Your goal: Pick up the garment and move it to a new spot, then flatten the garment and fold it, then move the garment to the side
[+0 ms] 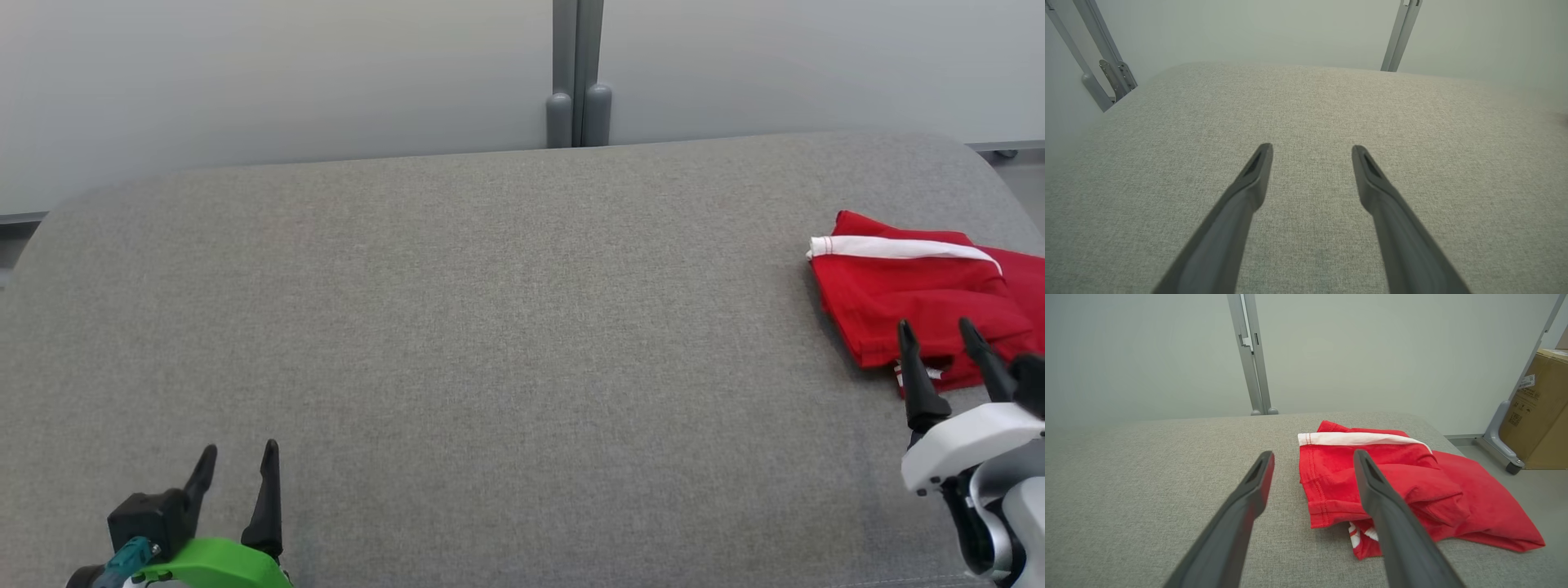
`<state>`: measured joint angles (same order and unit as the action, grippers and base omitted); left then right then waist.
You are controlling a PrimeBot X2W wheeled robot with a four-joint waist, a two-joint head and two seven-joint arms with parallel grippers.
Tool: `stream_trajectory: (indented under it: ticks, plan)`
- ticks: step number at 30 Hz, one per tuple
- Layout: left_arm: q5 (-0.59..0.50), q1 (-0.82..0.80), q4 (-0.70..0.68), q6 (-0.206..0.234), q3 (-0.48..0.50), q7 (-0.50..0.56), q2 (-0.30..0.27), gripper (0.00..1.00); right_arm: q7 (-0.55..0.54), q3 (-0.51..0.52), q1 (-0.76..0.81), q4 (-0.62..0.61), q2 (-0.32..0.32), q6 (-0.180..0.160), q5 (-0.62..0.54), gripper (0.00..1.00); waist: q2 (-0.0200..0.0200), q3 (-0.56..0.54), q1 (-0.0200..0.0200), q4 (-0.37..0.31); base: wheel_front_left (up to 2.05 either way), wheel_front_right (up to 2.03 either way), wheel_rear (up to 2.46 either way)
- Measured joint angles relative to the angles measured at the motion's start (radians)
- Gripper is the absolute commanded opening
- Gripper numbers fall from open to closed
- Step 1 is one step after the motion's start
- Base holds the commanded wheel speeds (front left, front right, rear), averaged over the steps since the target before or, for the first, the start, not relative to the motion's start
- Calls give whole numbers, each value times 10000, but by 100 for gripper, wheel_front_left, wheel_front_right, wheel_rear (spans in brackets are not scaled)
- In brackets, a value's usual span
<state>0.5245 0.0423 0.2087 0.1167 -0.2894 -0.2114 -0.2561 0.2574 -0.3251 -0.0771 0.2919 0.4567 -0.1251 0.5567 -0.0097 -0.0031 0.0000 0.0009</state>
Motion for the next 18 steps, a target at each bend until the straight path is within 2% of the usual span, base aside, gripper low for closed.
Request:
stream_trajectory:
  ticks: [1,8,18]
  plan:
    - [0,0,6,23,4,-8,23,0,-2,86,67,-36,-96,0,-63,0,0,-7,0,35,0,0,0]
    - [12,194,591,8,-184,10,525,0,-46,-224,665,468,-968,19,-13,0,0,-12,0,49,0,0,0]
    - [1024,210,608,-127,36,257,593,0,-347,151,673,412,-1170,203,924,0,0,-4,1,43,0,0,0]
